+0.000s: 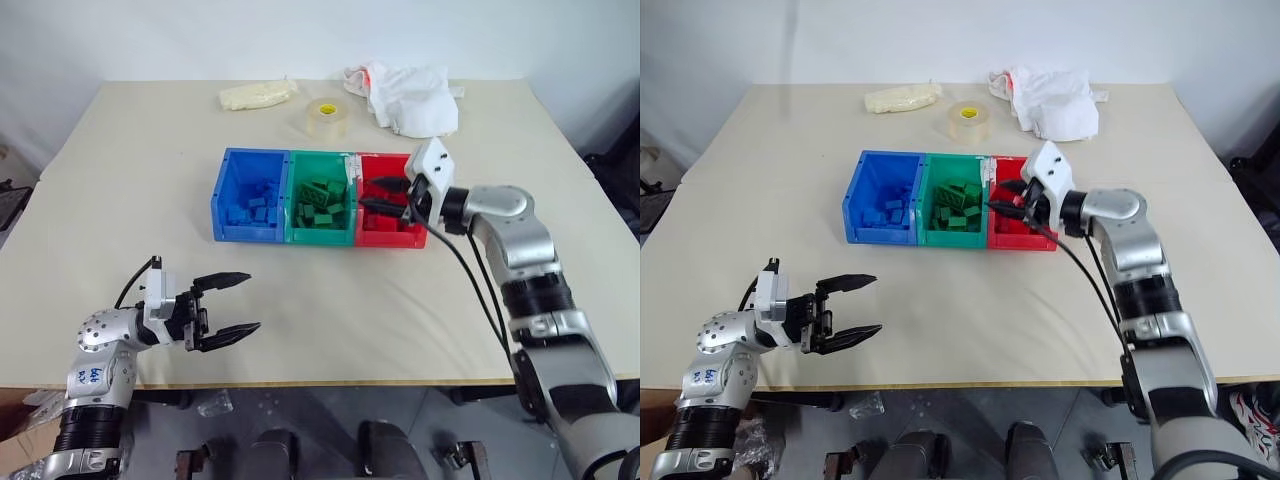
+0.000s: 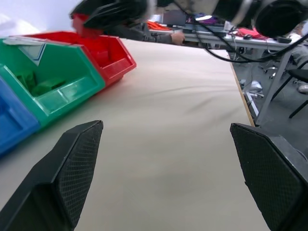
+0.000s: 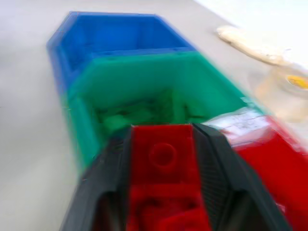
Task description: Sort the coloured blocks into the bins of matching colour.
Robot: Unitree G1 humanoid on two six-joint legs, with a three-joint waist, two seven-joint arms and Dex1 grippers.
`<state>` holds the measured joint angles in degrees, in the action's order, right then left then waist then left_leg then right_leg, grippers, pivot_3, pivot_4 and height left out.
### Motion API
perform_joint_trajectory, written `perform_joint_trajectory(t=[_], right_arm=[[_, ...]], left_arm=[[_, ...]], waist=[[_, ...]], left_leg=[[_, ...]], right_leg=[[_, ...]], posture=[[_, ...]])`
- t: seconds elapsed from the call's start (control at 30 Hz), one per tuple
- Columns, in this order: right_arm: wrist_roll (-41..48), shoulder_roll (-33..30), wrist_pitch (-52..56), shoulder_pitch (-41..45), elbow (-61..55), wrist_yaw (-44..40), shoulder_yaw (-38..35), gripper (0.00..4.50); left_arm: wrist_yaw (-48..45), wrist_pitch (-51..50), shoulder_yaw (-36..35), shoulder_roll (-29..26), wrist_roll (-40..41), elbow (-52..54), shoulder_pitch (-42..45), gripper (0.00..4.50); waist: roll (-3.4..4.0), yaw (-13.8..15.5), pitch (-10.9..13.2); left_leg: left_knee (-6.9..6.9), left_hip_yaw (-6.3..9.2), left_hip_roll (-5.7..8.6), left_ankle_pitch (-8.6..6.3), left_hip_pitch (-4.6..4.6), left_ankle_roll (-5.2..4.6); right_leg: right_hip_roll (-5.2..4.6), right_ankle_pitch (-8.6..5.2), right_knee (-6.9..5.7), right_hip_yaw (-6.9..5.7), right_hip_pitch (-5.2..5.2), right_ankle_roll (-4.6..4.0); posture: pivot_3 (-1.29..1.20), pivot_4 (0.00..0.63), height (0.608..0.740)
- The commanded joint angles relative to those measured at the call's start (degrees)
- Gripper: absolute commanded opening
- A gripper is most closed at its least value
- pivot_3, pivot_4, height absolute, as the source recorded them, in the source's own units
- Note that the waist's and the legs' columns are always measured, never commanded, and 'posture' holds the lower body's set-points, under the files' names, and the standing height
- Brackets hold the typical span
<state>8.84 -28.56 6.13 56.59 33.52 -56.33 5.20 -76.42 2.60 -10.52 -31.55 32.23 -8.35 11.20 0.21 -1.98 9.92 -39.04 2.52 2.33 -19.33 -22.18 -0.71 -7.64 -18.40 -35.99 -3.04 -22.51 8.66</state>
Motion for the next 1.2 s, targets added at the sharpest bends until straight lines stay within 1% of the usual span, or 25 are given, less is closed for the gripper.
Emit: perform_joint_trajectory(t=[0.03,0.1,0.17,0.2,0.23,0.27,0.33,0.43,0.5,0.6,0.67,0.77,0.87,0.93,1.0,1.13,1.2], right_arm=[[-2.4,-0.8,-8.0,5.5,10.2,0.2,-1.3,2.41],[-3.3,-0.9,-10.3,7.4,14.0,0.0,-1.2,3.05],[-3.5,-1.0,-11.7,8.2,15.4,-1.2,-1.4,3.7],[-3.2,-1.2,-11.9,8.1,15.0,-1.9,-1.6,4.12],[-2.9,-1.3,-11.8,7.7,14.3,-2.6,-1.9,4.4],[-2.6,-1.7,-11.7,7.0,13.3,-3.3,-2.2,4.46],[-2.1,-2.8,-11.1,5.3,10.9,-4.9,-2.5,4.46],[1.6,-6.7,-6.1,-1.4,0.6,-11.7,-3.3,4.46],[5.2,-11.2,-1.5,-8.4,-8.6,-17.1,-4.1,4.46],[10.4,-19.2,5.2,-20.6,-19.9,-22.4,-7.7,4.46],[11.8,-22.5,7.2,-25.9,-23.5,-23.3,-9.5,4.46],[12.0,-26.6,7.7,-34.4,-24.1,-22.4,-13.5,4.46],[12.6,-27.4,8.6,-37.9,-25.3,-20.8,-15.9,4.46],[13.0,-27.3,9.4,-39.1,-26.4,-19.4,-17.2,4.46],[13.6,-26.9,10.3,-39.5,-27.3,-18.2,-17.9,4.46],[14.1,-26.6,11.4,-39.4,-28.5,-16.9,-17.5,4.46],[14.2,-26.6,11.6,-39.2,-28.7,-16.7,-17.3,4.46]], left_arm=[[-0.3,0.7,-0.1,0.1,0.2,-0.5,0.5,4.5],[-0.1,0.6,0.0,0.1,0.1,-0.4,0.4,4.5],[0.1,0.7,-0.1,0.0,0.0,-0.4,0.2,4.5],[0.2,0.7,-0.2,0.0,0.0,-0.4,0.1,4.5],[0.3,0.7,-0.3,-0.1,0.1,-0.3,-0.1,4.5],[0.4,0.7,-0.4,-0.2,0.1,-0.2,-0.3,4.5],[0.6,0.6,-0.6,-0.3,0.1,0.2,-0.8,4.5],[1.1,0.0,-1.3,-1.0,0.5,0.8,-1.7,4.5],[1.7,-0.3,-2.4,-1.9,0.5,0.5,-2.2,4.5],[3.3,-1.1,-4.7,-4.0,0.2,-1.3,-2.5,4.5],[4.1,-0.9,-6.0,-4.7,0.4,-2.4,-2.3,4.5],[6.5,-0.1,-7.5,-6.7,-1.5,-5.3,-0.8,4.5],[9.9,-1.3,-7.4,-7.6,-3.3,-5.8,0.2,4.5],[13.3,-4.9,-7.9,-7.6,-2.9,-4.2,0.4,4.5],[17.8,-11.3,-7.5,-7.8,-2.4,-2.0,0.7,4.5],[20.2,-11.8,-7.4,-6.5,-2.5,2.0,0.3,4.5],[20.7,-12.8,-7.2,-6.7,-2.6,3.2,-0.6,4.5]], waist=[[0.0,-0.1,0.0],[0.0,-0.2,0.0],[0.0,-0.3,0.0],[0.0,-0.3,0.0],[0.0,-0.4,0.0],[0.01,-0.4,0.0],[0.01,-0.4,0.0],[0.01,0.1,0.0],[0.01,0.5,0.0],[0.01,1.2,0.0],[0.01,1.5,0.0],[0.02,1.7,0.0],[0.02,1.6,0.0],[0.03,1.7,0.0],[0.03,1.8,0.0],[0.03,1.9,0.0],[0.03,2.0,0.0]], left_leg=[[0.01,0.02,-0.01,0.0,0.0,0.0],[0.03,0.02,-0.02,0.0,0.0,0.0],[0.03,0.02,-0.01,0.0,0.0,0.0],[0.03,0.03,-0.01,0.0,0.0,0.0],[0.02,0.03,-0.01,0.0,0.0,0.0],[0.02,0.03,-0.01,0.0,0.0,0.0],[0.02,0.04,-0.02,0.0,0.0,0.0],[0.0,0.09,0.0,0.0,-0.02,0.0],[-0.03,0.11,0.01,0.0,-0.03,0.0],[-0.05,0.15,0.02,-0.01,-0.11,-0.01],[-0.05,0.11,0.02,-0.01,-0.11,-0.01],[-0.08,-0.11,-0.03,-0.01,0.0,-0.01],[-0.09,-0.19,-0.07,-0.01,0.05,-0.01],[-0.08,-0.2,-0.06,-0.01,0.04,-0.01],[-0.08,-0.19,-0.05,-0.01,0.04,-0.01],[-0.09,-0.14,-0.05,-0.01,0.02,-0.01],[-0.09,-0.14,-0.03,-0.01,0.02,-0.01]], right_leg=[[0.01,0.0,0.0,-0.01,0.0,0.0],[0.01,0.0,0.0,-0.03,-0.01,0.0],[0.0,0.0,0.0,-0.03,0.0,0.0],[0.0,0.0,0.0,-0.03,0.0,0.0],[-0.01,0.0,0.0,-0.03,0.0,0.0],[0.0,0.0,0.0,-0.03,0.0,0.0],[0.0,0.0,0.0,-0.03,0.0,0.0],[-0.03,0.0,0.01,-0.04,0.02,0.0],[-0.04,0.0,0.02,-0.05,0.04,0.0],[-0.06,0.0,0.06,-0.07,0.04,0.0],[-0.06,0.0,0.08,-0.05,0.05,0.0],[-0.05,0.0,0.11,0.02,0.11,0.0],[-0.02,0.0,0.09,0.05,0.11,0.0],[-0.04,0.0,0.08,0.07,0.08,0.0],[-0.06,0.0,0.06,0.08,0.07,0.0],[-0.07,0.0,0.06,0.08,0.07,0.0],[-0.08,0.0,0.06,0.08,0.08,0.0]], posture=[[0.0,0.15,0.74],[0.0,0.15,0.74],[0.0,0.15,0.74],[0.0,0.15,0.74],[0.0,0.15,0.74],[0.0,0.15,0.74],[0.0,0.15,0.74],[0.0,0.15,0.74],[0.0,0.15,0.74],[0.0,0.15,0.74],[0.0,0.15,0.74],[0.0,0.15,0.74],[0.0,0.15,0.74],[0.0,0.15,0.74],[0.0,0.15,0.74],[0.0,0.15,0.74],[0.0,0.15,0.74]])
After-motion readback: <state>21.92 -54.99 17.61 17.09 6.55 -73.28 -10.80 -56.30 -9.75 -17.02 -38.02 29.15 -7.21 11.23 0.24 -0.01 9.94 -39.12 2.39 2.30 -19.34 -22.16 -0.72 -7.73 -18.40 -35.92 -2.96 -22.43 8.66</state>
